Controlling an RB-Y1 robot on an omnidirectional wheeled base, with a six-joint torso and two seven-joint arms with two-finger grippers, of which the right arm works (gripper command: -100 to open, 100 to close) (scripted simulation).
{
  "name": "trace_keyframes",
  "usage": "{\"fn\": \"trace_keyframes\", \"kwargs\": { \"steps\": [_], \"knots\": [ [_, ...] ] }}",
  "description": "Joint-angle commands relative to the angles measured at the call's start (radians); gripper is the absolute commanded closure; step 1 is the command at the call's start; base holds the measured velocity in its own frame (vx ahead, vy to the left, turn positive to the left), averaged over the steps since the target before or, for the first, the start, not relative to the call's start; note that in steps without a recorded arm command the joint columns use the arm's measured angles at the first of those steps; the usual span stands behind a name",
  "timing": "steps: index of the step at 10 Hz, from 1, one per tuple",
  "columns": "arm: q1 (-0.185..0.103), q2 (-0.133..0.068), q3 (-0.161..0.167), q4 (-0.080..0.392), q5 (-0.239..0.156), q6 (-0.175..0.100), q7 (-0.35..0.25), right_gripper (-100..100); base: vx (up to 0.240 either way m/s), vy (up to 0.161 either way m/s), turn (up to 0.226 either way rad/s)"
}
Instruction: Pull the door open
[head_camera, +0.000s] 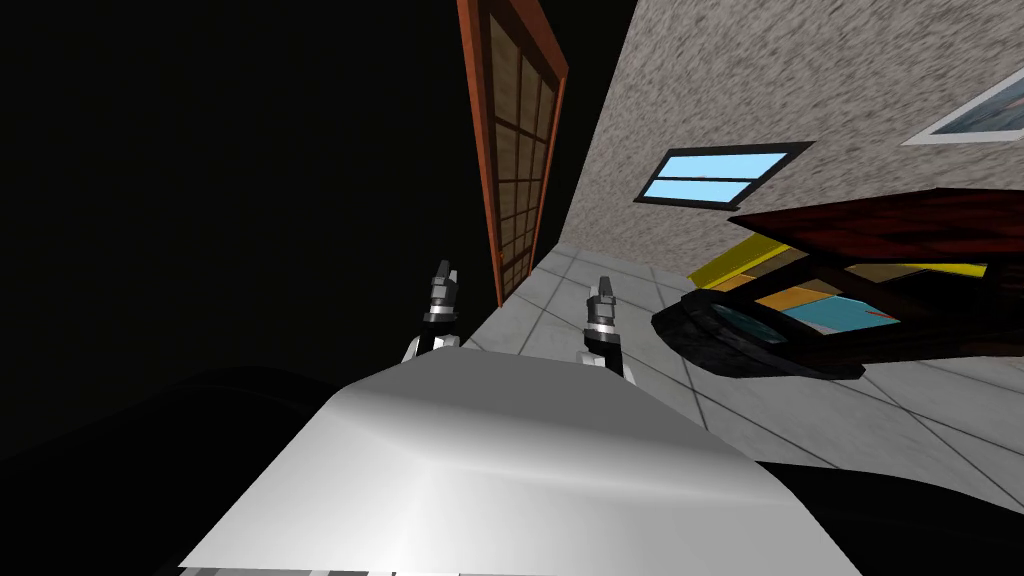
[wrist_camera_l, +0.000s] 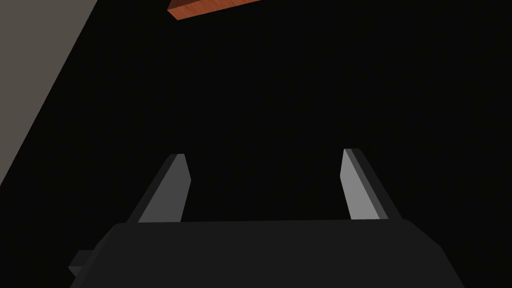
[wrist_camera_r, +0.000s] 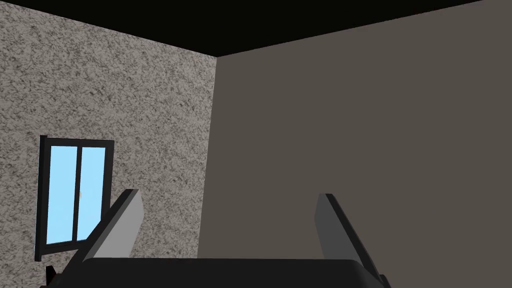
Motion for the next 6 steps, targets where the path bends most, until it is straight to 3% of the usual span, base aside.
{"fn": "trace_keyframes", "kwargs": {
  "steps": [1, 6],
  "knots": [
    [-0.006, -0.005, 0.008, 0.03, 0.013, -0.014, 0.025, -100, 0.12, -0.046, 0.029],
    [-0.038, -0.017, 0.037, 0.137, 0.064, -0.05, 0.115, -100, 0.134, -0.056, 0.033]
  ]
}}
